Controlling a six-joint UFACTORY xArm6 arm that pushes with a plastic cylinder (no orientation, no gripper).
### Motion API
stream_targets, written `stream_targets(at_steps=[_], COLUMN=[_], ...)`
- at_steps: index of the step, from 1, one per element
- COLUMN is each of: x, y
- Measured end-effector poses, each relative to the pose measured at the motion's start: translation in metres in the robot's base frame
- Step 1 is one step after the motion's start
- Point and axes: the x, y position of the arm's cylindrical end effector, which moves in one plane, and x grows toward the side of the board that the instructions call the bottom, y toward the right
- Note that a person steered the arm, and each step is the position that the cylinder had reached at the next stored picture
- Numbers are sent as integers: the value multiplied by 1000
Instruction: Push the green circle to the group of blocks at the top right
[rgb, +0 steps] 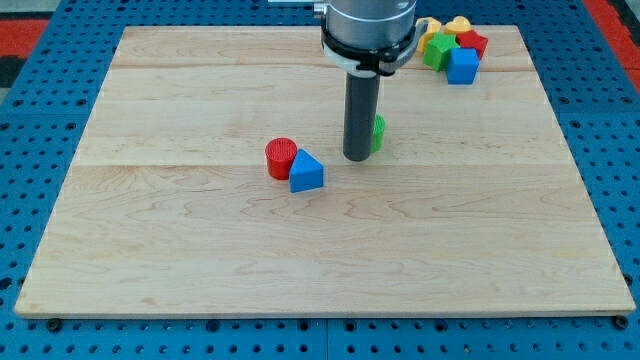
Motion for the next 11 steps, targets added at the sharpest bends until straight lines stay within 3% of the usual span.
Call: stream_targets(at_steps=[4, 9, 11], x=[-69, -54, -73], y=[11, 50, 68])
